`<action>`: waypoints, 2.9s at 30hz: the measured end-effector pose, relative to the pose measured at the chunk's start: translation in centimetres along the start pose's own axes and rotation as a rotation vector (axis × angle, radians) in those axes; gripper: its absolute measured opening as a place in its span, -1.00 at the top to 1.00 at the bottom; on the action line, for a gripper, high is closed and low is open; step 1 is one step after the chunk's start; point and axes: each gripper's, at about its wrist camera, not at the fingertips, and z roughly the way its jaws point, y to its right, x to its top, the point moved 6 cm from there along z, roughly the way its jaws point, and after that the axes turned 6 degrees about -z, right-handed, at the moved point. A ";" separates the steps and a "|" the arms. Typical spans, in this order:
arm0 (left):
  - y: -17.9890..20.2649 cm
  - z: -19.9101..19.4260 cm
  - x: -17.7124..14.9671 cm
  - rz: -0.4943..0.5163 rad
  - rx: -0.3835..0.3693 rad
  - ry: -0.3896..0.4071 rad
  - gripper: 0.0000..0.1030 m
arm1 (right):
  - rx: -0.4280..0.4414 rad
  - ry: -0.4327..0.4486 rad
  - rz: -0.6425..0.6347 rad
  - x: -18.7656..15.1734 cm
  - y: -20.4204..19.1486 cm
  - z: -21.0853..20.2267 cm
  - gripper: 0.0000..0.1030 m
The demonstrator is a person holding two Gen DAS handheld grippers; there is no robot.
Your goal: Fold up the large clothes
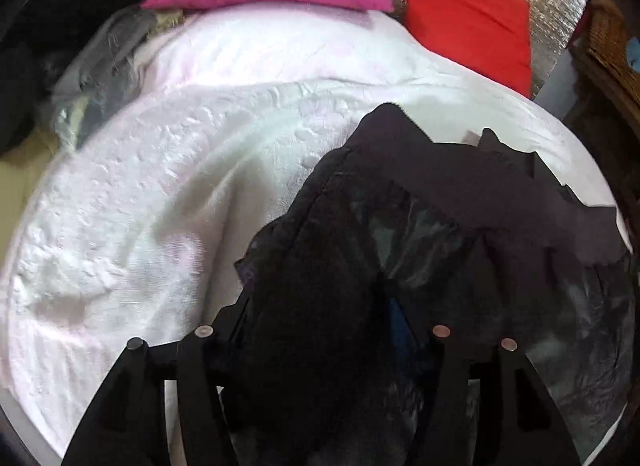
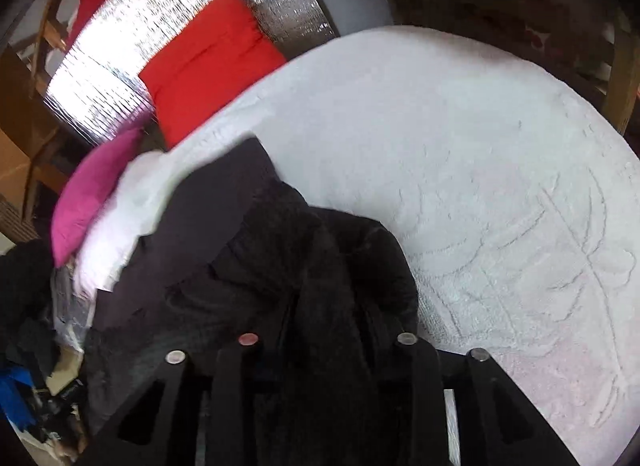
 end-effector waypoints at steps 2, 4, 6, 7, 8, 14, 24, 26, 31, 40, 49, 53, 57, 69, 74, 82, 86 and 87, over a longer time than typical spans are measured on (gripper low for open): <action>0.2 -1.3 -0.3 0.025 0.034 0.038 -0.22 | 0.013 0.056 0.003 0.0 -0.5 -2.3 -0.68; 0.7 -3.3 -0.5 0.055 0.044 0.102 -0.26 | 0.005 0.121 -0.020 0.0 -0.8 -4.5 -0.68; 0.7 -5.1 -0.9 0.078 0.036 0.162 -0.29 | 0.040 0.110 -0.043 -0.4 -1.5 -5.5 -0.68; 0.7 -5.8 -1.1 0.087 0.037 0.184 -0.29 | 0.058 0.094 -0.046 -0.6 -1.7 -5.7 -0.68; 0.7 -6.7 -1.4 0.095 0.041 0.212 -0.29 | 0.075 0.071 -0.048 -1.3 -1.7 -5.9 -0.68; -0.1 -8.7 -2.8 0.134 0.082 0.288 -0.30 | 0.121 0.043 -0.023 -3.7 -0.7 -7.9 -0.68; -2.3 -9.5 -3.7 0.137 0.122 0.291 -0.30 | 0.106 -0.045 0.001 -4.9 -0.9 -6.2 -0.52; -2.5 -9.4 -3.8 0.134 0.127 0.286 -0.30 | 0.105 -0.099 0.030 -5.5 -0.6 -4.9 -0.27; -2.9 -9.1 -3.7 0.135 0.139 0.282 -0.30 | 0.066 -0.164 0.046 -6.6 -0.1 -3.5 -0.24; -3.1 -7.1 -4.2 0.130 0.084 0.171 -0.32 | 0.075 -0.187 0.069 -6.9 0.5 -3.4 -0.27; -5.3 -4.0 -5.2 -0.026 -0.255 -0.135 -0.55 | 0.233 -0.076 0.109 -5.2 0.5 -7.2 -0.60; -5.6 -2.9 -5.9 -0.072 -0.313 -0.200 -0.55 | 0.205 -0.152 0.099 -5.8 0.9 -5.1 -0.60; -4.7 -1.7 -6.9 -0.141 -0.451 -0.308 -0.51 | 0.196 -0.203 0.121 -6.8 1.6 -3.1 -0.63; -2.7 -4.4 -5.3 -0.131 -0.493 -0.164 0.29 | 0.280 -0.071 -0.038 -6.6 -2.6 -5.8 0.00; -4.0 -1.5 -5.6 -0.169 -0.388 -0.234 -0.07 | 0.201 -0.147 0.003 -7.8 -1.3 -3.8 0.01; -3.5 -4.5 -5.3 -0.094 -0.242 -0.111 -0.12 | 0.170 -0.139 0.025 -7.0 -0.5 -5.5 -0.23; -3.9 -6.0 -5.5 -0.043 -0.134 -0.025 -0.15 | 0.143 -0.044 0.013 -6.3 -0.1 -8.2 -0.46; -4.0 -6.6 -5.7 -0.035 -0.109 0.000 -0.15 | 0.142 -0.040 0.011 -6.2 -0.1 -8.4 -0.46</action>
